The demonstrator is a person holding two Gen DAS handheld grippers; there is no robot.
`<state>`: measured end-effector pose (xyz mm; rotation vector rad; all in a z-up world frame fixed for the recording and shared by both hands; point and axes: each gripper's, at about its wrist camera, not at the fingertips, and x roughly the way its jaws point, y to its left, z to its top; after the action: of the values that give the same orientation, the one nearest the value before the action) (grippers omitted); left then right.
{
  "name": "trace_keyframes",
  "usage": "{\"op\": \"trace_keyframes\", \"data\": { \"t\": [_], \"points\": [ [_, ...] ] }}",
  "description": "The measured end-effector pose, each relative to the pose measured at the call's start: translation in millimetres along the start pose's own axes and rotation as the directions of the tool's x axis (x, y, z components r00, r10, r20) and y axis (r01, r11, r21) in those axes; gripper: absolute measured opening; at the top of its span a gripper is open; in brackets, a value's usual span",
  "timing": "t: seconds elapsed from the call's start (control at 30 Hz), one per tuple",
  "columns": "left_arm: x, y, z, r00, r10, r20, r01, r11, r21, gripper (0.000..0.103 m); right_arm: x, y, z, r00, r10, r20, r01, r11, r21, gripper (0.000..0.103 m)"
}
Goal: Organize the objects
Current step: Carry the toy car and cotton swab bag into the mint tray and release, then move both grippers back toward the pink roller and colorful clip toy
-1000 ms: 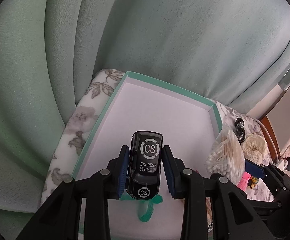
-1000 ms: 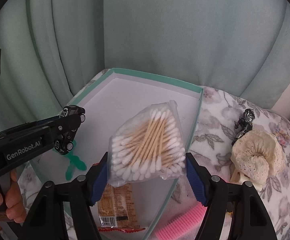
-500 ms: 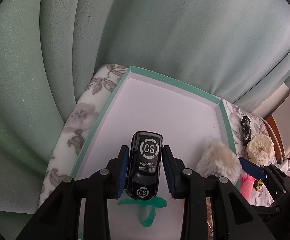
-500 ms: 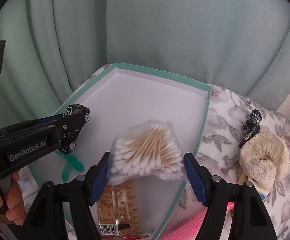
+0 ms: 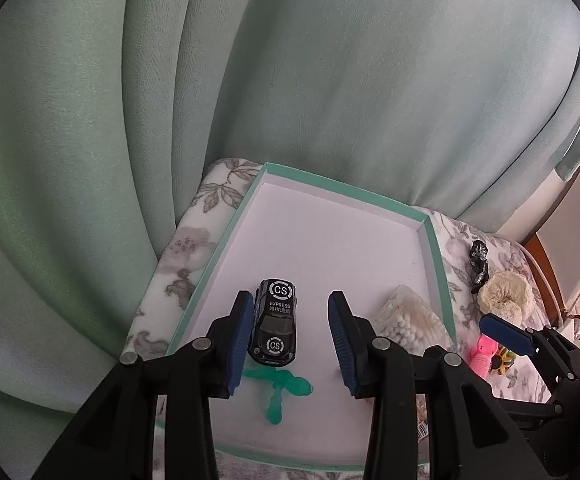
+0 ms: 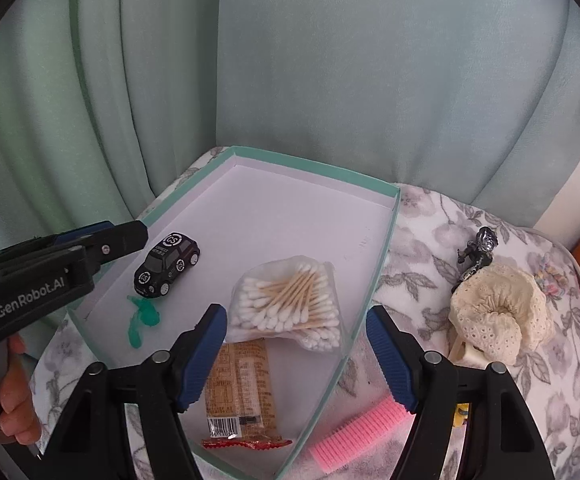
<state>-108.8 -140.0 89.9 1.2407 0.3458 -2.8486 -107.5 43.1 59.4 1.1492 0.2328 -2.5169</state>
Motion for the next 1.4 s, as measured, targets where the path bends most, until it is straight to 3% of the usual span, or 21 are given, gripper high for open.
{"op": "trace_keyframes", "data": {
  "t": [0.13,0.2,0.37,0.43,0.57,0.73,0.97,1.4],
  "points": [
    [-4.4,2.2,-4.1,1.0,0.023,-0.003,-0.023,1.0,-0.01,0.056,-6.7,-1.3,-6.7,1.0,0.0,-0.003,0.0,1.0,0.006,0.077],
    [-9.8,6.1,-6.1,0.999,0.037,-0.008,-0.037,0.999,-0.014,0.063,-11.3,-1.6,-10.3,1.0,-0.005,0.007,0.005,1.0,0.01,0.091],
    [-16.0,9.4,-17.8,0.997,0.072,-0.024,-0.072,0.997,-0.02,0.065,-19.6,-3.6,-15.8,1.0,-0.012,0.016,0.012,1.0,0.016,0.095],
    [-17.3,11.9,-22.0,0.997,0.078,-0.026,-0.078,0.997,-0.028,0.082,-22.5,-4.2,-18.2,1.0,-0.014,0.017,0.014,1.0,0.018,0.099],
    [-21.4,14.0,-29.7,0.995,0.094,-0.024,-0.095,0.995,-0.032,0.083,-27.8,-5.4,-22.5,1.0,-0.016,0.024,0.016,1.0,0.019,0.103],
    [-27.1,18.7,-36.7,0.993,0.121,-0.014,-0.121,0.991,-0.051,0.094,-33.7,-7.8,-27.8,0.999,-0.018,0.027,0.018,1.0,0.022,0.103],
    [-32.9,22.2,-43.6,0.99,0.14,-0.01,-0.14,0.988,-0.069,0.095,-39.9,-12.5,-35.6,0.999,-0.02,0.027,0.019,0.999,0.032,0.103],
    [-39.7,-3.7,-47.2,0.995,0.097,0.0,-0.097,0.995,-0.035,0.095,-55.4,-42.1,-50.3,0.999,-0.038,0.034,0.035,0.996,0.076,0.103]
  ]
}}
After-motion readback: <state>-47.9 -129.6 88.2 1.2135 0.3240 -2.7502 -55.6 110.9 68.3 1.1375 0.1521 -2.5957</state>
